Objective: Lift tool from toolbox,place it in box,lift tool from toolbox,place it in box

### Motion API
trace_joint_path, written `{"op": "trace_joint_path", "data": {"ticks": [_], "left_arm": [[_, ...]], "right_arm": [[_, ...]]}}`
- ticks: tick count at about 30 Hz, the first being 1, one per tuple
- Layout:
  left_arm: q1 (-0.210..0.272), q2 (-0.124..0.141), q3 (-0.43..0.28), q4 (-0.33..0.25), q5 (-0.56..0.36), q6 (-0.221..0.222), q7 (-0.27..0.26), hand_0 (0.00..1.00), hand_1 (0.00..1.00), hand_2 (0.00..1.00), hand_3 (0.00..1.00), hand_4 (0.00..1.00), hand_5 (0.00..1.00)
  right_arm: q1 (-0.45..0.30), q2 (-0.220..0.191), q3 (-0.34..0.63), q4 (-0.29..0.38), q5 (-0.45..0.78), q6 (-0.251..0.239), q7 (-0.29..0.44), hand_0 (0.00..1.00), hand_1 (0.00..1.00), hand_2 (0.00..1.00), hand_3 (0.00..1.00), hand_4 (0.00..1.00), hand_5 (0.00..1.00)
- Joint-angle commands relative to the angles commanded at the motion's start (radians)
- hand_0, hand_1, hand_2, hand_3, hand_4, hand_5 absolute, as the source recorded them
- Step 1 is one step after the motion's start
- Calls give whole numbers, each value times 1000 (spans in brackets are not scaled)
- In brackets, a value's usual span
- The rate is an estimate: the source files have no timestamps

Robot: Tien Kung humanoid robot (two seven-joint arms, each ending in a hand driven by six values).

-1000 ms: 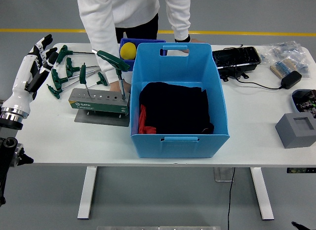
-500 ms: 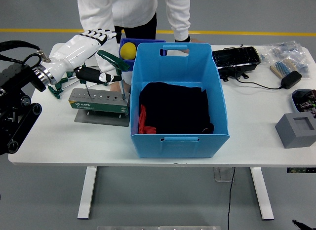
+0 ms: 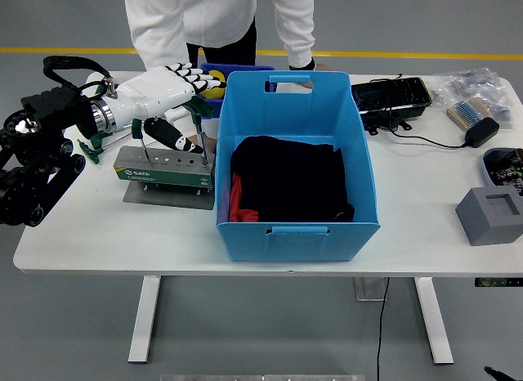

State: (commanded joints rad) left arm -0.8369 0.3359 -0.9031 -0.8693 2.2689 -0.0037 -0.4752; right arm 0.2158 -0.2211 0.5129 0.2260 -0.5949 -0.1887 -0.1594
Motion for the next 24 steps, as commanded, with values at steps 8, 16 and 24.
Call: {"op": "trace_joint_path", "data": {"ticks": [8, 16, 24], "left_arm": [[-67, -29, 52, 119, -5, 33, -19, 827, 755, 743, 721, 998, 504], [-107, -57, 68, 209, -19, 61, -12, 697, 568, 553, 560, 998, 517], [-139, -91, 81, 275, -21, 63, 10, 598, 497, 475, 507, 998, 524]], "right_arm": [[-1, 0, 10, 2, -22, 2, -7, 618, 601, 673, 541, 770, 647], [1, -1, 12, 3, -27, 3, -10, 618, 602, 673, 541, 771, 648], [7, -2, 6, 4, -18, 4, -9, 618, 602, 674, 541, 772, 648]]}}
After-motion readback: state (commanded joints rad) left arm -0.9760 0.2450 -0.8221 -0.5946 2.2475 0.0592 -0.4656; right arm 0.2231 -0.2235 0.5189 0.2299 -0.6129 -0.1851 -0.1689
